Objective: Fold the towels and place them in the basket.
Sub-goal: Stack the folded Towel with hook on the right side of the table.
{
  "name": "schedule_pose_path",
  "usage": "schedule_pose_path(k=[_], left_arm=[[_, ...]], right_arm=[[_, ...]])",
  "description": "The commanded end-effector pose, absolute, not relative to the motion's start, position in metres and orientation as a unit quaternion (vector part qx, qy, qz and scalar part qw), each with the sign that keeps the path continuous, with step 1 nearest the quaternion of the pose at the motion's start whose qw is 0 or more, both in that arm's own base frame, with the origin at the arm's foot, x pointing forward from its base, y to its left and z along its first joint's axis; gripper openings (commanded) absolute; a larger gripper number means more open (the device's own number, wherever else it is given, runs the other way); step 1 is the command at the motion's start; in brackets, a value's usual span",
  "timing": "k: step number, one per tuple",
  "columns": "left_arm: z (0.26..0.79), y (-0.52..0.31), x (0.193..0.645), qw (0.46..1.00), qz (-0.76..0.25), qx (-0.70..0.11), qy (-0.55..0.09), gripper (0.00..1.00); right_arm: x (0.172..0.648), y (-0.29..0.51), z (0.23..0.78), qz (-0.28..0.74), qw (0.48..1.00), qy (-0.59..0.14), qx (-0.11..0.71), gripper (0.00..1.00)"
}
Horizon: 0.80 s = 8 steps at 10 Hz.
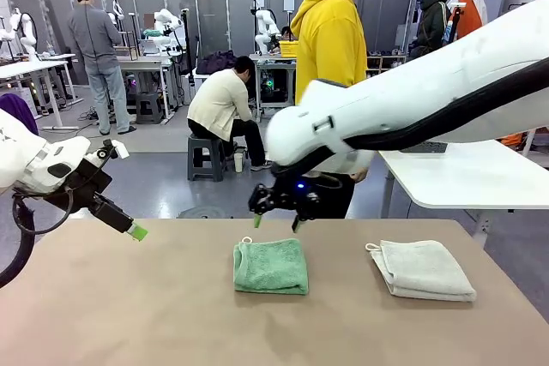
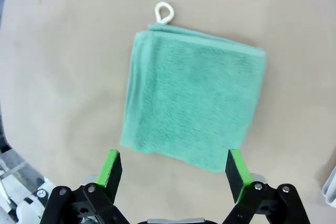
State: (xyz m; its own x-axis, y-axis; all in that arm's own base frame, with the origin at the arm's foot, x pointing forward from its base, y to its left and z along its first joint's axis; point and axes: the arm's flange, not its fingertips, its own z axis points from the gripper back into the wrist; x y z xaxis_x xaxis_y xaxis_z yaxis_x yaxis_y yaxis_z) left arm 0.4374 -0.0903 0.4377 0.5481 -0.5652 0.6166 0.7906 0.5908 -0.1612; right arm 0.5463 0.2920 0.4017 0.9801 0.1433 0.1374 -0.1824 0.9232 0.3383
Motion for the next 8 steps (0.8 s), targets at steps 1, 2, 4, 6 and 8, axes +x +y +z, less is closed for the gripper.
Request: schedule_pose_path(k=[1,2,4,6,8], left_arm=[[0.440,-0.090,0.441,0.849,-0.408,-0.217,-0.255,1.00],[0.440,-0.090,0.441,0.849,-0.408,-0.217,-0.255,1.00],[0.440,-0.090,0.441,0.849,-0.408,-0.217,-0.255,1.00],[0.440,-0.090,0.441,0.849,-0.408,-0.217,-0.255,1.00],[0.440,-0.090,0.441,0.849,-0.408,-0.217,-0.255,1.00]], right_arm=[[0.537,0.246,0.380,0.087,0.968,-0.056,0.230,1.00],[0.542,0.227,0.368,0.089,0.958,-0.049,0.267,1.00],[0.557,0.204,0.340,0.077,0.941,-0.049,0.326,1.00],[0.565,0.190,0.319,0.077,0.926,-0.047,0.366,1.00],[0.570,0.181,0.304,0.064,0.919,-0.042,0.388,1.00]])
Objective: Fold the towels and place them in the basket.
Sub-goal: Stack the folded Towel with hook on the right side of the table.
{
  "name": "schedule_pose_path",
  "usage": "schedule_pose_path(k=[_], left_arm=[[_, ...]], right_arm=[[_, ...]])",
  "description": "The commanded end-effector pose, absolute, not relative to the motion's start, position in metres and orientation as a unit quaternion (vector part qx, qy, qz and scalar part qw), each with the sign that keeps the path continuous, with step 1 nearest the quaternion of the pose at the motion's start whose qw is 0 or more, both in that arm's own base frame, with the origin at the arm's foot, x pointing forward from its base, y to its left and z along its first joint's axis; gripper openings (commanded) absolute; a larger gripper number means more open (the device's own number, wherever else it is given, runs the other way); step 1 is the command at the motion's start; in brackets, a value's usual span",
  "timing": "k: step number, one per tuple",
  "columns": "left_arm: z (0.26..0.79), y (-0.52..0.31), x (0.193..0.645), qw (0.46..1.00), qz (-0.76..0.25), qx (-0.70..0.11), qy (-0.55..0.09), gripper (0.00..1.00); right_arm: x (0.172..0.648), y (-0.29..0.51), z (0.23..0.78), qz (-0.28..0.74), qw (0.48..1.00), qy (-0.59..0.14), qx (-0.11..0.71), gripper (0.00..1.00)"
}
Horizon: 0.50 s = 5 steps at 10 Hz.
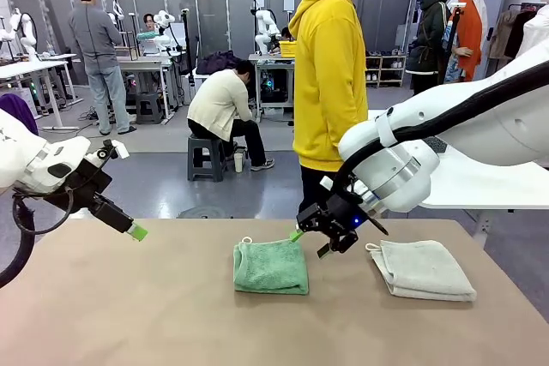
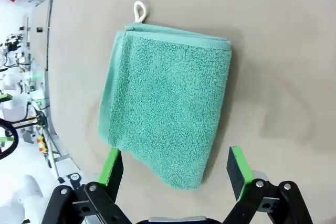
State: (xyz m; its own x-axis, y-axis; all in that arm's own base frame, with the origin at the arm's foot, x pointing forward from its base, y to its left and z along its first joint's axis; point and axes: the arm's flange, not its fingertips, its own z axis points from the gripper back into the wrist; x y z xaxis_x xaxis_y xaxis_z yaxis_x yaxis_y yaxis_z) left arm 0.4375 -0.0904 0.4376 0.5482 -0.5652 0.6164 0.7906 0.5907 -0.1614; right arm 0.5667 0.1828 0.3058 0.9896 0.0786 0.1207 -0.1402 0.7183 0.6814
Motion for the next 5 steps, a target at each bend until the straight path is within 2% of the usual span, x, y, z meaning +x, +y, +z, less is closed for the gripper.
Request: schedule_pose_path(k=[1,5], left_arm=[[0.440,-0.090,0.441,0.849,-0.408,-0.217,-0.255,1.00],[0.440,-0.090,0.441,0.849,-0.408,-0.217,-0.255,1.00]], right_arm=[[0.573,0.180,0.294,0.063,0.914,-0.037,0.400,1.00],[0.582,0.185,0.271,0.041,0.905,-0.031,0.423,1.00]])
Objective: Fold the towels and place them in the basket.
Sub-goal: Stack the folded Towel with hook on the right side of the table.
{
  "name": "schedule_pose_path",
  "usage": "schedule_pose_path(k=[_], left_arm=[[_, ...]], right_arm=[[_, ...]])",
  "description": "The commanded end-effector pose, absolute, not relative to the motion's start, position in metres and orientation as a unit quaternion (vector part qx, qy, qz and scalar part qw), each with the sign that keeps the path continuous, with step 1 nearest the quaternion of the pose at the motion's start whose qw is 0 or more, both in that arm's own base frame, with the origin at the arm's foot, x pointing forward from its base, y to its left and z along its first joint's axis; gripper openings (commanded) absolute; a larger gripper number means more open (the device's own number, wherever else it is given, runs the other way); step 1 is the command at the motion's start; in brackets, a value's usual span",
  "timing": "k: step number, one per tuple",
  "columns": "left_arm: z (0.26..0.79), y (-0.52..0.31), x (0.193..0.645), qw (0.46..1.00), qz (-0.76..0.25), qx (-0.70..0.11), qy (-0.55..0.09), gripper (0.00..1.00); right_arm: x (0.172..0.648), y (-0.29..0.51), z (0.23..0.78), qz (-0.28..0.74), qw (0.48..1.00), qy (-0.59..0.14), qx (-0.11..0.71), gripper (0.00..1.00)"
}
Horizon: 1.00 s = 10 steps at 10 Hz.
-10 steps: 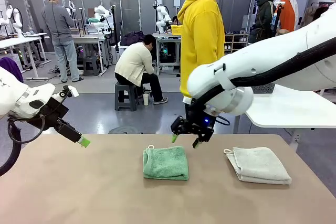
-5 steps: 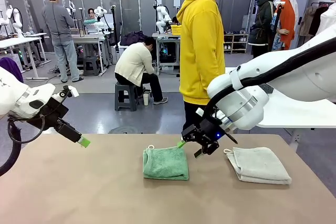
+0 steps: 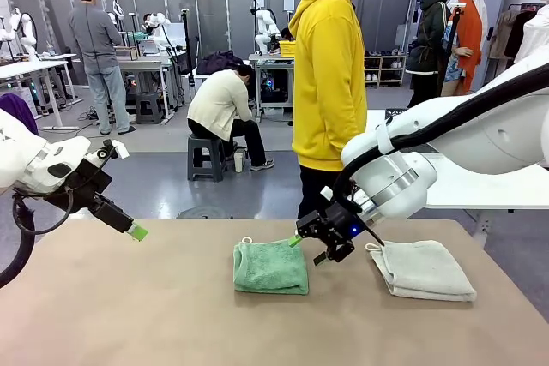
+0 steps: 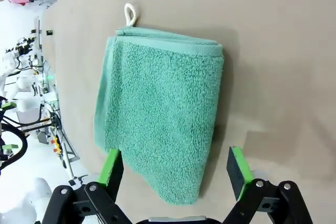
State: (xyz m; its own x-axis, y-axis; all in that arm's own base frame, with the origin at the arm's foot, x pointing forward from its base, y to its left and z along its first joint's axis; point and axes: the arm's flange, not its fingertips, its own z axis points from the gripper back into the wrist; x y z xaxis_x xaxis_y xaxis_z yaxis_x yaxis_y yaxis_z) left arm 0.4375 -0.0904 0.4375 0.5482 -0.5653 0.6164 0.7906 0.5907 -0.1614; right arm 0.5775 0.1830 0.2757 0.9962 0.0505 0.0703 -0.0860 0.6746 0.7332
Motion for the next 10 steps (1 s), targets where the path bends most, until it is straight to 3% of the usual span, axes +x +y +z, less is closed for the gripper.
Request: schedule_pose_path(k=[1,9,10], left_arm=[[0.440,-0.090,0.441,0.849,-0.408,-0.217,-0.255,1.00],[0.440,-0.090,0.441,0.849,-0.408,-0.217,-0.255,1.00],[0.440,-0.090,0.441,0.849,-0.408,-0.217,-0.255,1.00]], right_arm=[[0.582,0.188,0.267,0.040,0.904,-0.030,0.425,1.00],[0.583,0.212,0.248,0.030,0.897,-0.021,0.440,1.00],[0.582,0.214,0.248,0.029,0.898,-0.024,0.439,0.82]])
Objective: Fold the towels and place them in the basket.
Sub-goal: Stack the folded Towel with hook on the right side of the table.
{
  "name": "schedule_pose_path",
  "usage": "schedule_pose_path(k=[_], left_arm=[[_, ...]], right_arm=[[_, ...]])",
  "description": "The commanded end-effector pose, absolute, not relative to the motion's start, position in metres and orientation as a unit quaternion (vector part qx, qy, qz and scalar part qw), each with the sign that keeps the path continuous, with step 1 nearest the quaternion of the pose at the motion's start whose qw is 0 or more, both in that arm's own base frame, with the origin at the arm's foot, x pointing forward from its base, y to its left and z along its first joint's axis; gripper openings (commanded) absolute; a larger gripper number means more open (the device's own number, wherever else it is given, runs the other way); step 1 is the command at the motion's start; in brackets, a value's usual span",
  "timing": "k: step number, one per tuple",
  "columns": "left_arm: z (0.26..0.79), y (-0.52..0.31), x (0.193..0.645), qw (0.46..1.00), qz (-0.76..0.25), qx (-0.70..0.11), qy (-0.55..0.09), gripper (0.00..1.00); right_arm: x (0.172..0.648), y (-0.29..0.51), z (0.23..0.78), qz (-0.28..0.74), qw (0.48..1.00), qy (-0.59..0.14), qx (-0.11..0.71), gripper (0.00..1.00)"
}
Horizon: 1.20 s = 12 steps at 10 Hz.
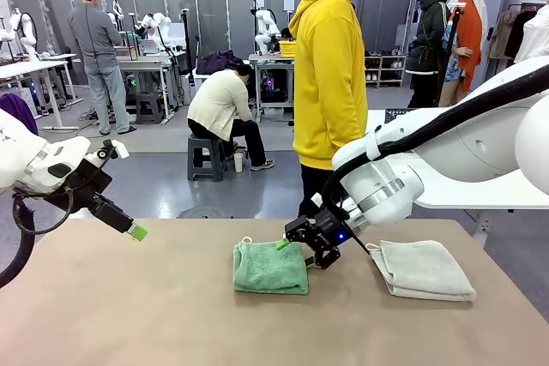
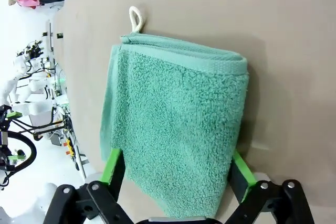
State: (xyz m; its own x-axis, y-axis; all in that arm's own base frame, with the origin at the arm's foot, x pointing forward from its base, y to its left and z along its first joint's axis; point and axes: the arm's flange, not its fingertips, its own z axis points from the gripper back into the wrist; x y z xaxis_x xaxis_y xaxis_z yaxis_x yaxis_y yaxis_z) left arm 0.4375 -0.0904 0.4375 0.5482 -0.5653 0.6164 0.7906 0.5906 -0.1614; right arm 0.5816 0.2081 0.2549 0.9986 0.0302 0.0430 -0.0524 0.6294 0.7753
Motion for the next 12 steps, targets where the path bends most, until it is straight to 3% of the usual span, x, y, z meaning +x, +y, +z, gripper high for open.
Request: schedule_pose_path(k=[1,3,4,5,12], left_arm=[[0.440,-0.090,0.441,0.849,-0.408,-0.217,-0.255,1.00],[0.440,-0.090,0.441,0.849,-0.408,-0.217,-0.255,1.00],[0.440,-0.090,0.441,0.849,-0.408,-0.217,-0.255,1.00],[0.440,-0.090,0.441,0.849,-0.408,-0.217,-0.255,1.00],[0.440,-0.090,0.441,0.849,-0.408,-0.217,-0.255,1.00]], right_arm=[[0.581,0.215,0.248,0.026,0.898,-0.025,0.439,0.40],[0.579,0.216,0.249,0.021,0.898,-0.032,0.439,0.00],[0.578,0.217,0.249,0.020,0.898,-0.034,0.438,0.24],[0.577,0.217,0.249,0.018,0.898,-0.037,0.438,0.00],[0.567,0.224,0.259,0.011,0.904,-0.042,0.425,0.00]])
